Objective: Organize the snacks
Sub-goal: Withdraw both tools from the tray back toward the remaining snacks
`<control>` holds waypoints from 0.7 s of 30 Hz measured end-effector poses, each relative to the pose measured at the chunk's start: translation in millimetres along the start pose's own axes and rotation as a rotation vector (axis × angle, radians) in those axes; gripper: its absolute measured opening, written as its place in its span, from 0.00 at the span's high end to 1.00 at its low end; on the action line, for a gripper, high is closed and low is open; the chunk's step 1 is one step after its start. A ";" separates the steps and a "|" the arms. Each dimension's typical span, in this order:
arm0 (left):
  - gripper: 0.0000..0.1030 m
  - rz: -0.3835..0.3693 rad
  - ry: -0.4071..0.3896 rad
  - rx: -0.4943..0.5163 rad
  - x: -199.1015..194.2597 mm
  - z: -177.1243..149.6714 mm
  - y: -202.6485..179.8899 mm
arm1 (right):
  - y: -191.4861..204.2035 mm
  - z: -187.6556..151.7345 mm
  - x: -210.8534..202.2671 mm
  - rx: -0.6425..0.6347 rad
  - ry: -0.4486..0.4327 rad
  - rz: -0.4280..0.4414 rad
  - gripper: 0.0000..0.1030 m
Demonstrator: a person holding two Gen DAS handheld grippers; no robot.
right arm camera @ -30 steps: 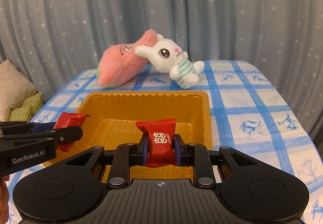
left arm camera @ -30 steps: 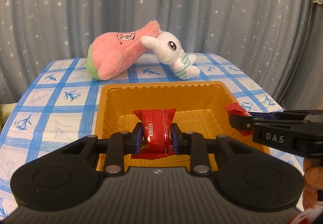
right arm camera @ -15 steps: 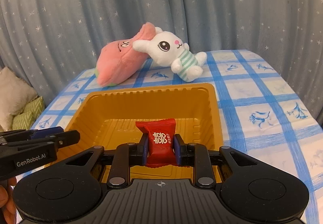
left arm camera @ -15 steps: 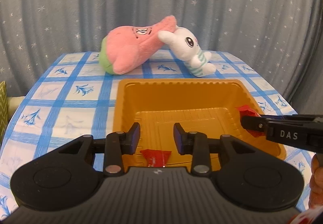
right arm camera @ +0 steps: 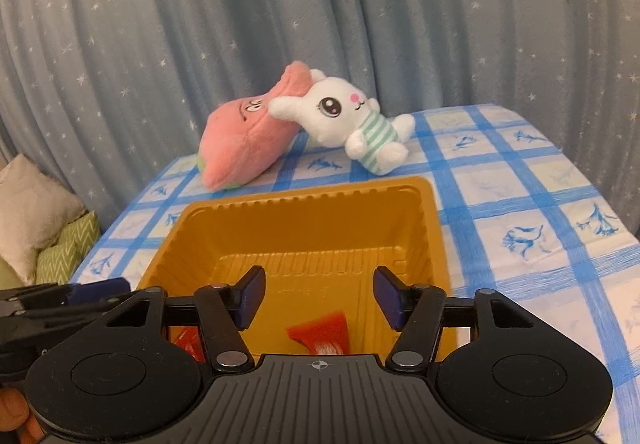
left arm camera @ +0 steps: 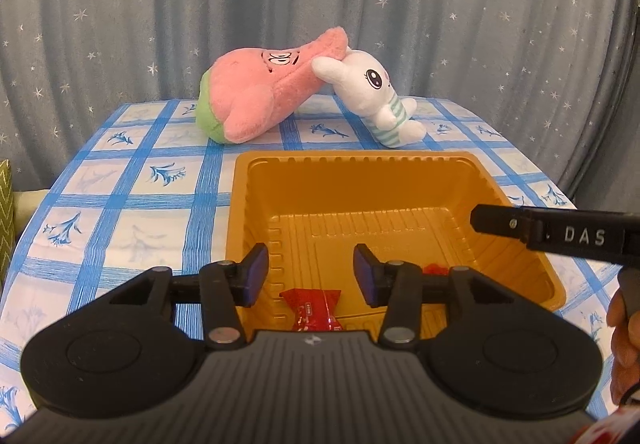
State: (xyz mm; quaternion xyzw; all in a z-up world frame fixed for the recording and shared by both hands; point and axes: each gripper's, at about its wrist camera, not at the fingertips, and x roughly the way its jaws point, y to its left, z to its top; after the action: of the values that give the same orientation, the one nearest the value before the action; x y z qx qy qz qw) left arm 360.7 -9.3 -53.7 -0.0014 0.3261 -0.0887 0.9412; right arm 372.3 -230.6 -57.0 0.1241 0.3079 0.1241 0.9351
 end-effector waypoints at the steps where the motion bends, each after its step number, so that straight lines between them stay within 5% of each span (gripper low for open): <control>1: 0.58 -0.001 0.000 0.002 -0.5 -0.4 -0.5 | -1.3 0.4 -0.6 0.006 -0.003 -0.003 0.42; 21: 0.56 0.005 -0.006 0.015 -67.9 -38.4 -7.6 | -0.2 -27.0 -63.7 -0.048 -0.009 -0.105 0.42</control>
State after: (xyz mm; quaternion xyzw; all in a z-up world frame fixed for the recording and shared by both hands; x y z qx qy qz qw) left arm 283.5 -3.2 -41.8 0.0063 0.3224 -0.0888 0.9424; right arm 306.3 -246.2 -43.4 0.0858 0.3066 0.0816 0.9444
